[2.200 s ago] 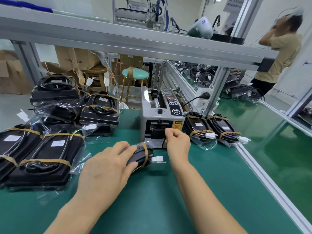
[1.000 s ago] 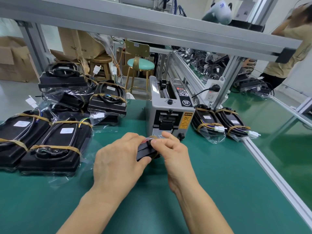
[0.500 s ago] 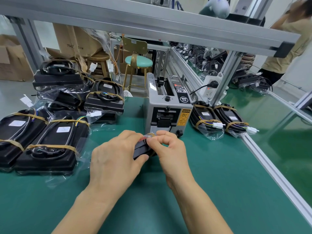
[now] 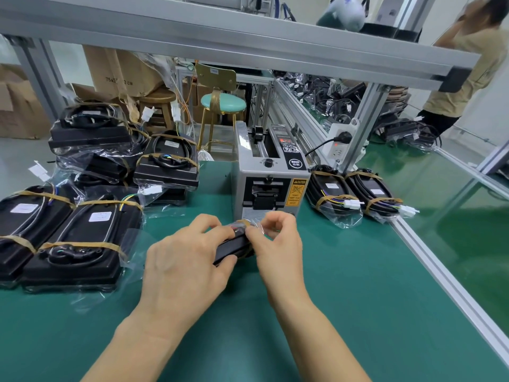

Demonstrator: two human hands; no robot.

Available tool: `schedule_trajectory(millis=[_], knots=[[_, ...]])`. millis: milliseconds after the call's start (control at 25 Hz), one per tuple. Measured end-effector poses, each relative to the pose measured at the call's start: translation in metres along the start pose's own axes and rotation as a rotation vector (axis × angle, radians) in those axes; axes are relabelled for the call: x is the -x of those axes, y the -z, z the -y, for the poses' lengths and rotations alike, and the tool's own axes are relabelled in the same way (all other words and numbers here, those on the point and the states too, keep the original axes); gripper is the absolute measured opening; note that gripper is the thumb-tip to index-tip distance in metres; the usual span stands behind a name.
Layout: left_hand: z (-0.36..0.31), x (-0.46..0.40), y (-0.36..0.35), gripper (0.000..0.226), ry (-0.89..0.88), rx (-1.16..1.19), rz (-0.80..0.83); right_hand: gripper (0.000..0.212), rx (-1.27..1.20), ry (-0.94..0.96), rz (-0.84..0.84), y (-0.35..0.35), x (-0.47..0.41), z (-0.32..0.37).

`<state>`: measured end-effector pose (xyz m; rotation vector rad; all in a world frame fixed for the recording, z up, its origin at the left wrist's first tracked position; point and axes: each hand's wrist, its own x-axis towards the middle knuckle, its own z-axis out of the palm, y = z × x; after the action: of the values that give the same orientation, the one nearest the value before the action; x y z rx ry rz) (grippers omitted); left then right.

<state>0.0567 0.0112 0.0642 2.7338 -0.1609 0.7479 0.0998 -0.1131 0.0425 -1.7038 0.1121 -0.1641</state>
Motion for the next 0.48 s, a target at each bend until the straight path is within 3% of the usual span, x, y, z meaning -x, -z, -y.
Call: schedule_trajectory(millis=[160, 320, 480], knots=[[0.003, 0.0, -0.001, 0.03, -0.021, -0.04, -0.016, 0.017, 0.079, 0.001, 0.088, 0.001, -0.006, 0.001], [0.004, -0.001, -0.004, 0.041, -0.048, -0.114, 0.014, 0.012, 0.162, 0.014, 0.188, 0.006, -0.021, 0.004], [0.006, -0.002, -0.003, 0.059, -0.109, -0.19, 0.053, 0.01, 0.097, 0.059, 0.29, 0.01, -0.034, 0.002]])
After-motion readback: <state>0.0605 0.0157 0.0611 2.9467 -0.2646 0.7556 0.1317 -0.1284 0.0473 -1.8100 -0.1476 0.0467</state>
